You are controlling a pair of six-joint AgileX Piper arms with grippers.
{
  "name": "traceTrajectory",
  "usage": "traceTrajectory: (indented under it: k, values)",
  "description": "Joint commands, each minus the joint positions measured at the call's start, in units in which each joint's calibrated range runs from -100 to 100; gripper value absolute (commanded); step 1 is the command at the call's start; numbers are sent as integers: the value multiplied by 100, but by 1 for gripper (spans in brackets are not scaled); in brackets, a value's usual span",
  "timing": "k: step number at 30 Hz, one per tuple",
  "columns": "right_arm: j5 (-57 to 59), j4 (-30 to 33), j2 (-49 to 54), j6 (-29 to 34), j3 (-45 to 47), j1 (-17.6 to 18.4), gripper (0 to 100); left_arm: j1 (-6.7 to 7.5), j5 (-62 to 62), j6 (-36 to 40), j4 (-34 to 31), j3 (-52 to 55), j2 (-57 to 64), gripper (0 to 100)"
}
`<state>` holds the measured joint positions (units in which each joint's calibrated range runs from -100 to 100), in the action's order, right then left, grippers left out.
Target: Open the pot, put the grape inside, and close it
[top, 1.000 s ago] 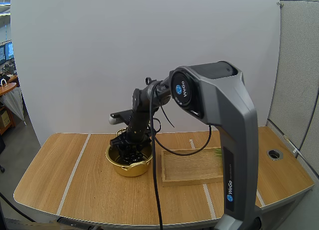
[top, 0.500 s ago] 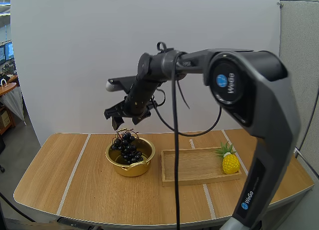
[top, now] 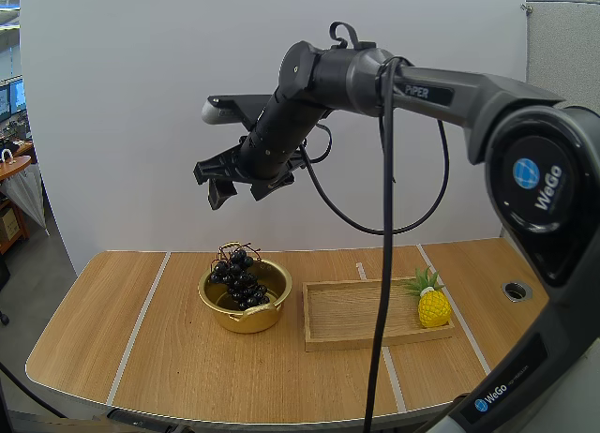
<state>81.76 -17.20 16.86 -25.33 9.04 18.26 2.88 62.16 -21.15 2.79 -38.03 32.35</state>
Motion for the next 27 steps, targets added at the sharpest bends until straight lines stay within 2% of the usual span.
traceTrajectory:
  k: [1, 3, 5, 6, 7, 20, 27]
  values:
    - [63, -11, 188, 56, -38, 1, 100, 14, -294, 57, -39, -43, 18, 0]
    - [142, -11, 227, 56, -38, 1, 72, 14, -294, 57, -39, -43, 18, 0]
    - [256, -59, 252, 56, -38, 1, 31, 14, -294, 57, -39, -43, 18, 0]
    - [272, -102, 266, 47, -38, 1, 5, 14, -294, 57, -39, -43, 18, 0]
    - [272, -138, 280, 46, -38, 1, 0, 14, -294, 57, -39, -43, 18, 0]
    - [-24, -158, 252, 46, -38, 1, 0, 14, -294, 57, -39, -43, 18, 0]
    - [-688, -112, -365, 39, -38, 1, 0, 14, -294, 57, -39, -43, 18, 0]
